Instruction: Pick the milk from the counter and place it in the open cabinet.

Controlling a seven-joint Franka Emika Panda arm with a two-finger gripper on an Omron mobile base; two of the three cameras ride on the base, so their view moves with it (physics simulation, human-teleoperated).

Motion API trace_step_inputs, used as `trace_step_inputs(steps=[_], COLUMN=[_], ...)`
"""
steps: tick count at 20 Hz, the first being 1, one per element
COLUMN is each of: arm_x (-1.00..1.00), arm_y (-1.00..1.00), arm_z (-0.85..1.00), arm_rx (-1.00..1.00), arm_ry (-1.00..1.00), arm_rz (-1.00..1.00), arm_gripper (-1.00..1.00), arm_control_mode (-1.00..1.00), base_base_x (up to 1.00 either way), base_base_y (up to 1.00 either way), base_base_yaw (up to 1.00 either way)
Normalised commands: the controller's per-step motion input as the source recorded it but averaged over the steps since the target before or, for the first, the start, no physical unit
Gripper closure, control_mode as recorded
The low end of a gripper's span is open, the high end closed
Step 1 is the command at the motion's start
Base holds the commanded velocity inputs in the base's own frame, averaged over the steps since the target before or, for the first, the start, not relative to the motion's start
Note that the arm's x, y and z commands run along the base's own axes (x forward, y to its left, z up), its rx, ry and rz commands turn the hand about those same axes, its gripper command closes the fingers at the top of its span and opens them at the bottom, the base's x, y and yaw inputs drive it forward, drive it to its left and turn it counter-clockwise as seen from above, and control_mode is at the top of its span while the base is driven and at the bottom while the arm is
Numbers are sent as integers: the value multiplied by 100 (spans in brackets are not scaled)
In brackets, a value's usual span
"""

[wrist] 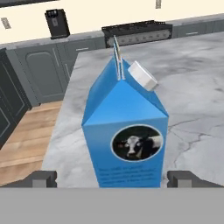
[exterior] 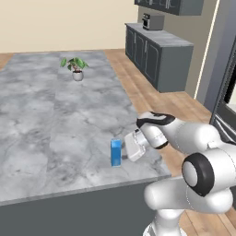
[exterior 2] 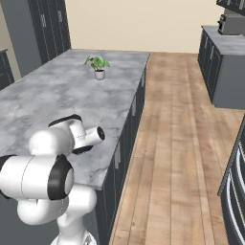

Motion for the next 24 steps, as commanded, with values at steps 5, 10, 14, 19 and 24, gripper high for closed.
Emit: trace_step_inputs(steps=[5,10,14,19,24], arm_x=[0,1,6,1,0], arm_y=[21,9,1,0,0], arm_z=[0,0,0,0,0], arm_rx=[0,0,0,0,0], arm_ry=[0,0,0,0,0], arm_rz=[0,0,-2,-2,0], arm_gripper=[-100,-100,-100,-100,100], arm_control_mode=[-100,-100,-100,-100,-100], base_base_x=[0,0,0,0,0], base_base_y=[0,0,0,0,0], base_base_yaw=[0,0,0,0,0])
